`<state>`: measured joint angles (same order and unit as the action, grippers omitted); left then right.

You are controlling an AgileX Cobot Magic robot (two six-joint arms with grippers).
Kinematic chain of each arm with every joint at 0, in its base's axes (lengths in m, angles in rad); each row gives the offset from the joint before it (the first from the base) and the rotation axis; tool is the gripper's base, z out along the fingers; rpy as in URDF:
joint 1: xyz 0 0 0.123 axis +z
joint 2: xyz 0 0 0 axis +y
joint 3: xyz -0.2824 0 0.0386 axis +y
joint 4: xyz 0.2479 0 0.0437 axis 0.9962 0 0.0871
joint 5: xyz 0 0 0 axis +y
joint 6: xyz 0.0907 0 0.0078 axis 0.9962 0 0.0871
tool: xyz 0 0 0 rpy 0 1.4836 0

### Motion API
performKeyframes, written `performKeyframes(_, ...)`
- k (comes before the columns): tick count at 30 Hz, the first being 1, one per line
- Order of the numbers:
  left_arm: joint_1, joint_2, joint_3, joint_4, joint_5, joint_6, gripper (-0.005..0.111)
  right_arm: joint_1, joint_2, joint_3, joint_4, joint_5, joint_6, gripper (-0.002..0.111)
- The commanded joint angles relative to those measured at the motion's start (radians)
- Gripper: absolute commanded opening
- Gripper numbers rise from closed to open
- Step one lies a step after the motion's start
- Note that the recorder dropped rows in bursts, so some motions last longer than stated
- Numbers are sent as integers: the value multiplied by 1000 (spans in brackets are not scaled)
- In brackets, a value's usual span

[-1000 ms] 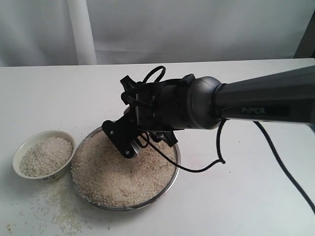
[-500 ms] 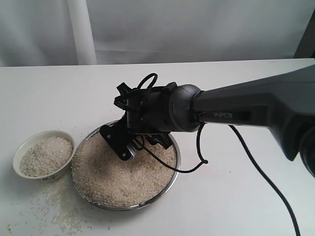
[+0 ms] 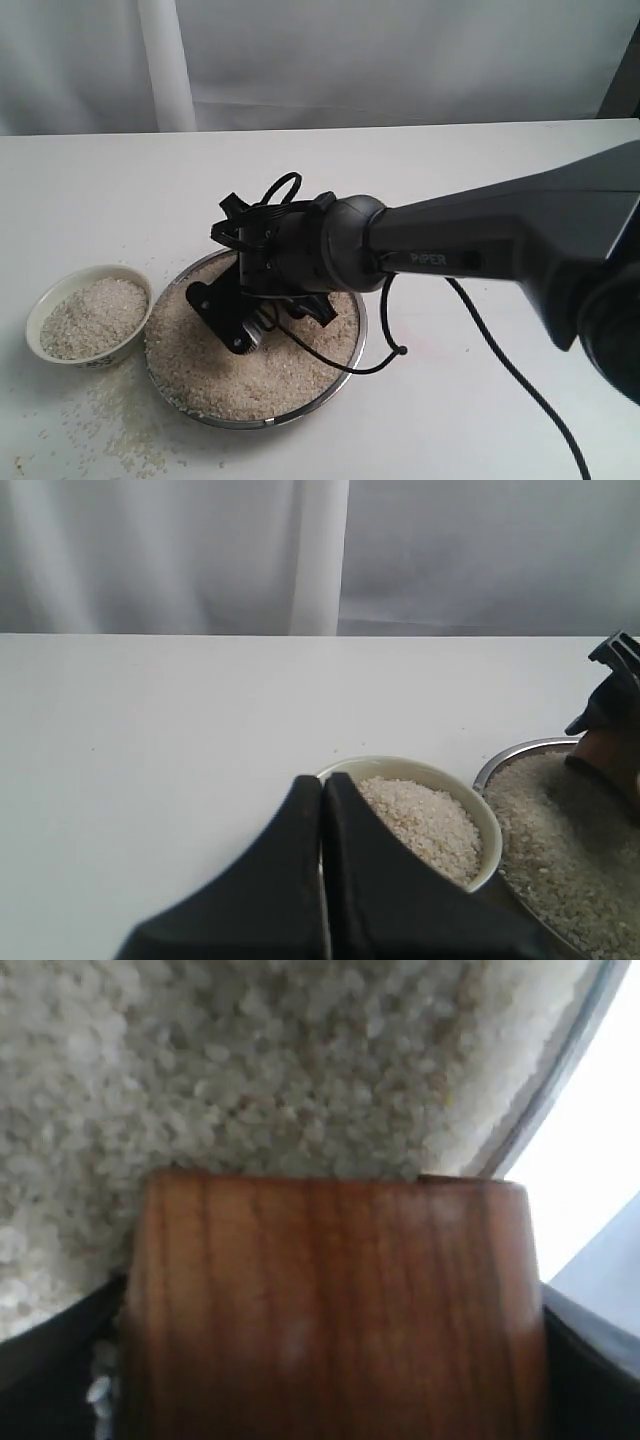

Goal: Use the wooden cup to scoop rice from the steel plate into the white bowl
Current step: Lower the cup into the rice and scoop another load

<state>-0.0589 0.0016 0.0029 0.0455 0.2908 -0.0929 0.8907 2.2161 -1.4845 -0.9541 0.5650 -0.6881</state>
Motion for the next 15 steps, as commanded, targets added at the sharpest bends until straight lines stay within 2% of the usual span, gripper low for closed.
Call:
performKeyframes(1, -4, -2, -3, -8, -6, -3, 0, 10, -3, -6, 74, -47, -20, 0)
performKeyframes(15, -4, -2, -3, -8, -6, -3, 0, 10, -5, -6, 343, -134, -49, 0)
